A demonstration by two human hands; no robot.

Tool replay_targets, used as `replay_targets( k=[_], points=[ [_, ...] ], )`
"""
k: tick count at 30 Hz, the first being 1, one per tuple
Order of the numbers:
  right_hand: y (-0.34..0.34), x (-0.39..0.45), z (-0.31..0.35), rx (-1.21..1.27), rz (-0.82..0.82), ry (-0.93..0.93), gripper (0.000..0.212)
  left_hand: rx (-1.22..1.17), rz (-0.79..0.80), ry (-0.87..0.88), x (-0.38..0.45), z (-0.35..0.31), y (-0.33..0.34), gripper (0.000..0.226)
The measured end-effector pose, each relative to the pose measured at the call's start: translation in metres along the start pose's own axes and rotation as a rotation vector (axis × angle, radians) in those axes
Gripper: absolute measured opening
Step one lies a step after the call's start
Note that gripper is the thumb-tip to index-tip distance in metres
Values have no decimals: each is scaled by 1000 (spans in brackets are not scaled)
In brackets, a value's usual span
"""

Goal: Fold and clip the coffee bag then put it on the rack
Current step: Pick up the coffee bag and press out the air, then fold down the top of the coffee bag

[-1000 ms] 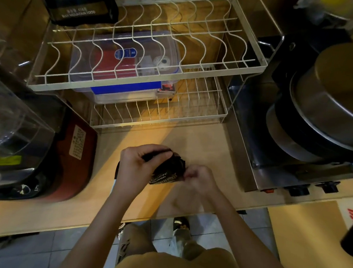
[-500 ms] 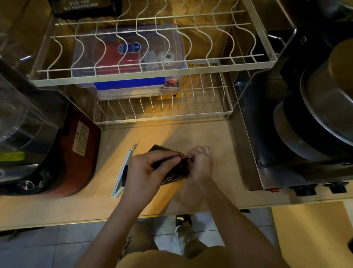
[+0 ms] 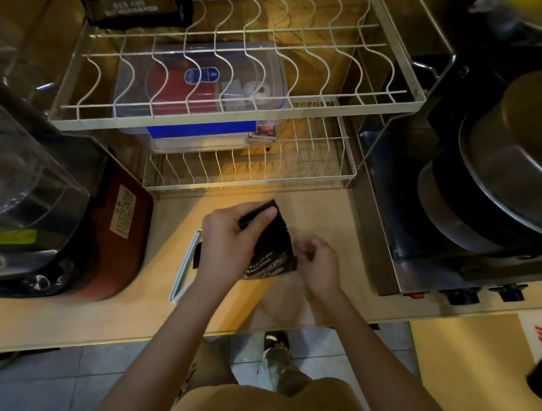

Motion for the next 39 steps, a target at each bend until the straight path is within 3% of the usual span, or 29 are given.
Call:
replay_targets(
  k=[3, 10, 17, 23, 25, 27, 29, 30, 32, 35, 39],
  points=[
    [2, -16, -9, -99, 59, -18, 15, 37, 31, 34, 12, -6, 4, 19],
    [7, -21, 5, -187, -24, -35, 9, 57, 3, 33, 14, -8, 8, 17],
    [9, -27, 15, -319, -9, -210, 30, 195, -95, 121, 8, -16, 12, 18],
    [7, -19, 23, -340, 107, -191, 37, 345, 51, 183, 23, -19, 4, 38],
    [8, -19, 20, -333, 126, -168, 36, 328, -129, 266, 15, -18, -16, 44],
    [10, -19, 19, -328, 138, -144, 36, 205, -424, 289, -11, -6, -39, 35],
    [12, -19, 19, -305, 144, -115, 37, 136, -575, 171, -42, 31, -49, 26],
    [13, -19, 19, -290, 148, -105, 36, 118, -548, 66, -52, 57, -46, 23],
    [16, -19, 20, -267, 166, -91, 36, 107, -347, -141, -61, 107, -28, 18],
    [17, -15, 20, -275, 207, -57, 35, 181, -22, -237, -59, 147, 1, 27],
    [17, -10, 24, -302, 254, -4, 37, 248, -11, -194, -51, 156, 9, 25]
  ],
)
Point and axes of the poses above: each hand's wrist, its own x-axis towards the middle knuckle, its own y-axis out of the palm, z = x × y, the point moved 5 cm from there along x, towards the middle knuckle, and after that the axes turned 6 degrees about y, right-handed, at the moved point
